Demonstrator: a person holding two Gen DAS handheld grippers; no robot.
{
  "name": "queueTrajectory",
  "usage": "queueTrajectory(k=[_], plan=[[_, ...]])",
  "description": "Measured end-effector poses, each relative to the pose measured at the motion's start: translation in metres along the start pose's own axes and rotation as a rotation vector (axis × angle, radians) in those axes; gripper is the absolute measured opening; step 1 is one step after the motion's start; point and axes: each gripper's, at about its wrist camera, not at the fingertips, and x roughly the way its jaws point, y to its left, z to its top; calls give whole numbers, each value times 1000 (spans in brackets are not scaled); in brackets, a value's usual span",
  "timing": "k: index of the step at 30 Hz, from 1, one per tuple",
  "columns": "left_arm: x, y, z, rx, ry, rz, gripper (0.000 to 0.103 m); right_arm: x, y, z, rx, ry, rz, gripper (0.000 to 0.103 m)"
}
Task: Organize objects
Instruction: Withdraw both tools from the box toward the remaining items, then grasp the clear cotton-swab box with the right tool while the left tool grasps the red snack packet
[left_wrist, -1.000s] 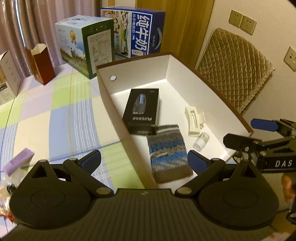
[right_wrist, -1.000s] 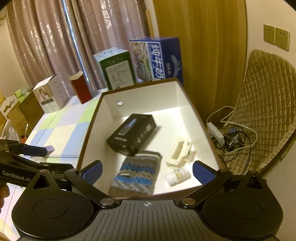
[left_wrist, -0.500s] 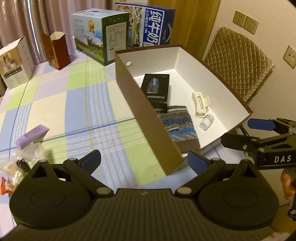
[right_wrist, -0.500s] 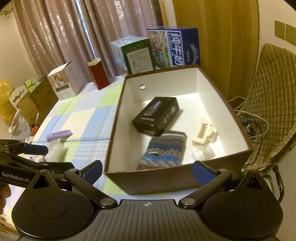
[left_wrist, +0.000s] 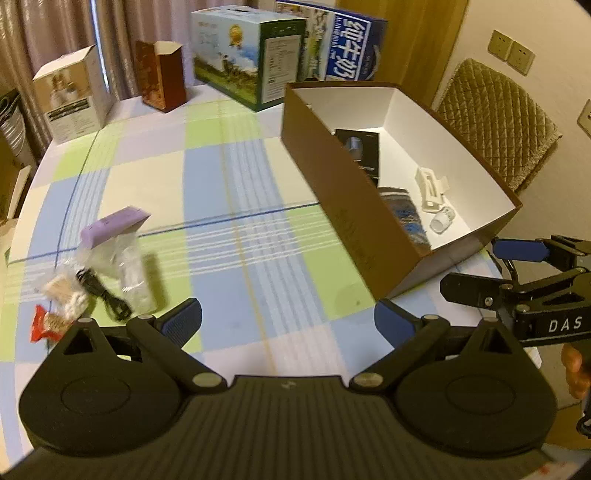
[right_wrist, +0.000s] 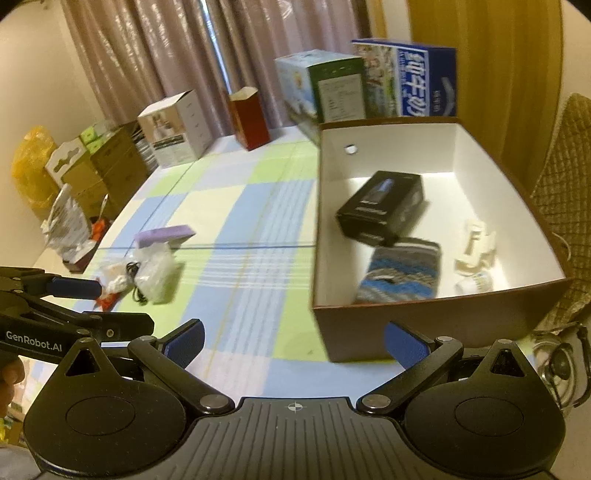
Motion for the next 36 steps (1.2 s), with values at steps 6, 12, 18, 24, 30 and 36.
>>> queueTrajectory(k=[6, 12, 18, 24, 30, 36], plan=[[-9, 26, -16, -42, 2, 18, 98, 14, 27, -3, -29, 21, 33, 101], [-20, 53, -32, -94, 5, 51, 98, 33, 55, -6, -57, 54, 62, 101], [-29, 85, -47, -150, 16, 91, 98, 54, 82, -9, -79, 86, 92, 101], [-33, 117, -61, -193, 22, 132, 98, 78, 106, -9, -103, 110, 106, 101], [-35, 147, -67, -225, 27, 173, 98, 97, 128, -8, -120, 125, 114, 101], [-34, 173, -71, -240, 23, 196, 98, 117, 147, -6, -135, 128, 106, 101]])
